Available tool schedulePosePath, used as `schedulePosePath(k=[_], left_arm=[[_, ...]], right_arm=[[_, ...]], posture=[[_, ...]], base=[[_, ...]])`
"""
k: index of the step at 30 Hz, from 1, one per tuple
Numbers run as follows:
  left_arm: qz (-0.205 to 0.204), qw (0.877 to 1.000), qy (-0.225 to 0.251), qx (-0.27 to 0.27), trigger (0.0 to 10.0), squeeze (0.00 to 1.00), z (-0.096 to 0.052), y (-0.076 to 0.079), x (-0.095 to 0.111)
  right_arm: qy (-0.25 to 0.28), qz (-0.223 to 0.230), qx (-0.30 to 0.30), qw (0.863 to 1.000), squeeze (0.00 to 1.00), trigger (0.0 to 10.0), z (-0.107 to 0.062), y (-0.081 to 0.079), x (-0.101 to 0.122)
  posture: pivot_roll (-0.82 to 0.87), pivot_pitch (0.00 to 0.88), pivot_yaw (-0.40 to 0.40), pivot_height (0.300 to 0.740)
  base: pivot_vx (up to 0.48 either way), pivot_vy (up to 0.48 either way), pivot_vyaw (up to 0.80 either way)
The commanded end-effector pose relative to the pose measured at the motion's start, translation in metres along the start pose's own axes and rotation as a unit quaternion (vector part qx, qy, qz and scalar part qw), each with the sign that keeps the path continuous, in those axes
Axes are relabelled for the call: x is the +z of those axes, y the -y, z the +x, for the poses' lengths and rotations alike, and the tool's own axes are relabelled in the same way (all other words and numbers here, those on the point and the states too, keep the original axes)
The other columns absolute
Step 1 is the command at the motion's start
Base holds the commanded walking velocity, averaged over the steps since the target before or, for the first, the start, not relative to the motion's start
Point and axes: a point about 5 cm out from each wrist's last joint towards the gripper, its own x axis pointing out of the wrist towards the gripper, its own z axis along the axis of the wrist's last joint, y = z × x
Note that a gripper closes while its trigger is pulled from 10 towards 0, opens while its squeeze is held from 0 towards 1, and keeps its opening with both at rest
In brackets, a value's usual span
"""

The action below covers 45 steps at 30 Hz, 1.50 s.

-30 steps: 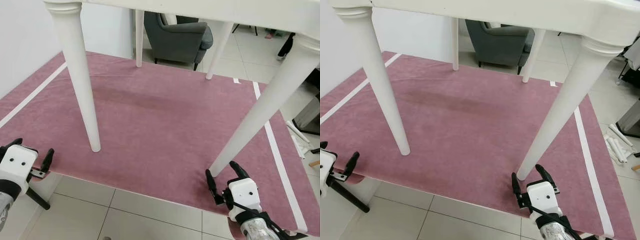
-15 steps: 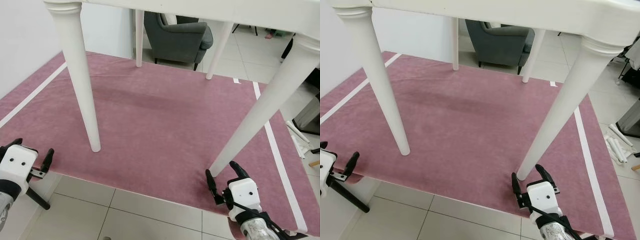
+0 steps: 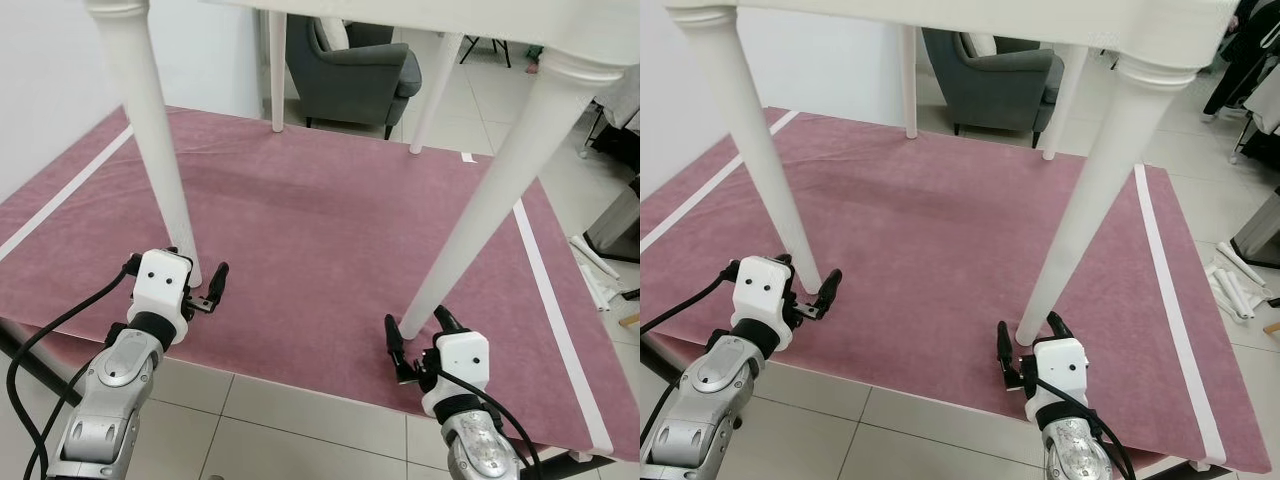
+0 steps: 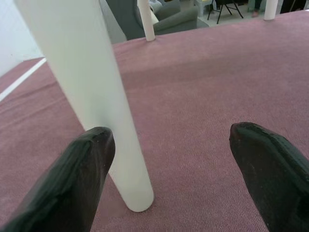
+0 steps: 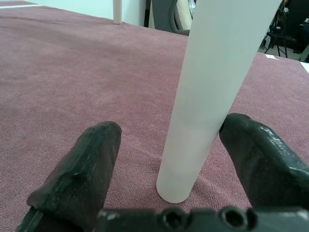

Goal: Building children table

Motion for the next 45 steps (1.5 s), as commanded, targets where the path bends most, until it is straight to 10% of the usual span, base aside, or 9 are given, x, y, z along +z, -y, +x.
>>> schedulePosePath(k=[1,15,45], left_arm=[[0.000,1.000,-0.012,0.001,10.0,0.00,0.001,-0.001,-0.004],[-0.016,0.997,-0.073,0.010,10.0,0.00,-0.023,0.001,-0.025],[-0.016,0.997,-0.073,0.010,10.0,0.00,-0.023,0.001,-0.025]], right_arm=[[-0.013,0.004,0.005,1.000,0.00,10.0,0.000,-0.002,-0.005],[-0.062,0.041,0.016,0.997,0.00,10.0,-0.014,-0.006,-0.021],[-0.062,0.041,0.016,0.997,0.00,10.0,-0.014,-0.006,-0.021]], posture=[[0.13,0.000,0.000,0.740],[0.13,0.003,-0.038,0.740],[0.13,0.003,-0.038,0.740]], base=[[0.000,0.000,0.00],[0.000,0.000,0.00],[0.000,0.000,0.00]])
